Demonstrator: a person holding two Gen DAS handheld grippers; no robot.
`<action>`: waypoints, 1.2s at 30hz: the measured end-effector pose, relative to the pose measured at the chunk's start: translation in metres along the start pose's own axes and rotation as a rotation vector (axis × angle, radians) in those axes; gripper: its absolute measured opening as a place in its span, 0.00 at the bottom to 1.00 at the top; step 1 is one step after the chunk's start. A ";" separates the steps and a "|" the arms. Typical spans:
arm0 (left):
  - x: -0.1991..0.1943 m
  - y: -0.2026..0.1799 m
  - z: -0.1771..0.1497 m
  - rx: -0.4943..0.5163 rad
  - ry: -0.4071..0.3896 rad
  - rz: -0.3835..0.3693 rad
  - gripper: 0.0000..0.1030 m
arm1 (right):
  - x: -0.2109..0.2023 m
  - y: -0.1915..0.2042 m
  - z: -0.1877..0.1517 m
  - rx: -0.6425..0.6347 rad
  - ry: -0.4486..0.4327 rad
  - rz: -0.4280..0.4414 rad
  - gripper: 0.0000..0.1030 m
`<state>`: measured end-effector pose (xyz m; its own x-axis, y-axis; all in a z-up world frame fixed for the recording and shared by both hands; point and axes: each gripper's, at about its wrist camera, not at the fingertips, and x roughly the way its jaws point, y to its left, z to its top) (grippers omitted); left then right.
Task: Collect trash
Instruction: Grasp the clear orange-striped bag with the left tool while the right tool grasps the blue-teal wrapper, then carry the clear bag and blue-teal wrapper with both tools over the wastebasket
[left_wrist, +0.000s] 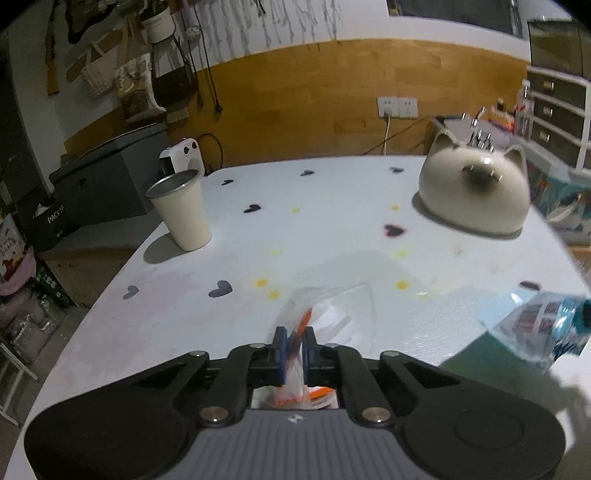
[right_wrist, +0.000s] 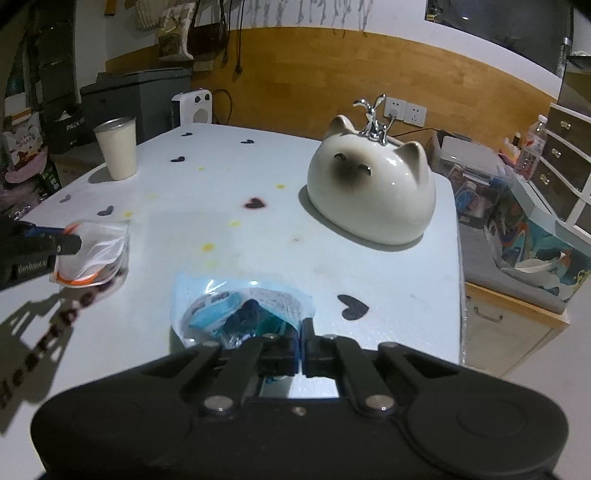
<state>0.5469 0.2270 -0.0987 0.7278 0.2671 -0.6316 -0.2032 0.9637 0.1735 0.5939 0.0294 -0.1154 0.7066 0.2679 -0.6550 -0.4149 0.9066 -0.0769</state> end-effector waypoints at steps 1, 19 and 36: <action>-0.007 0.001 0.000 -0.010 -0.003 -0.008 0.06 | -0.006 0.000 0.000 -0.003 -0.002 0.001 0.01; -0.151 -0.010 -0.020 -0.173 -0.053 -0.163 0.05 | -0.129 -0.014 -0.019 0.077 -0.034 -0.011 0.01; -0.257 -0.044 -0.064 -0.110 -0.057 -0.239 0.05 | -0.243 -0.025 -0.073 0.178 -0.051 -0.044 0.01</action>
<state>0.3270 0.1159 0.0080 0.7988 0.0352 -0.6005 -0.0893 0.9942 -0.0605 0.3908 -0.0822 -0.0087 0.7517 0.2385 -0.6149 -0.2779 0.9601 0.0326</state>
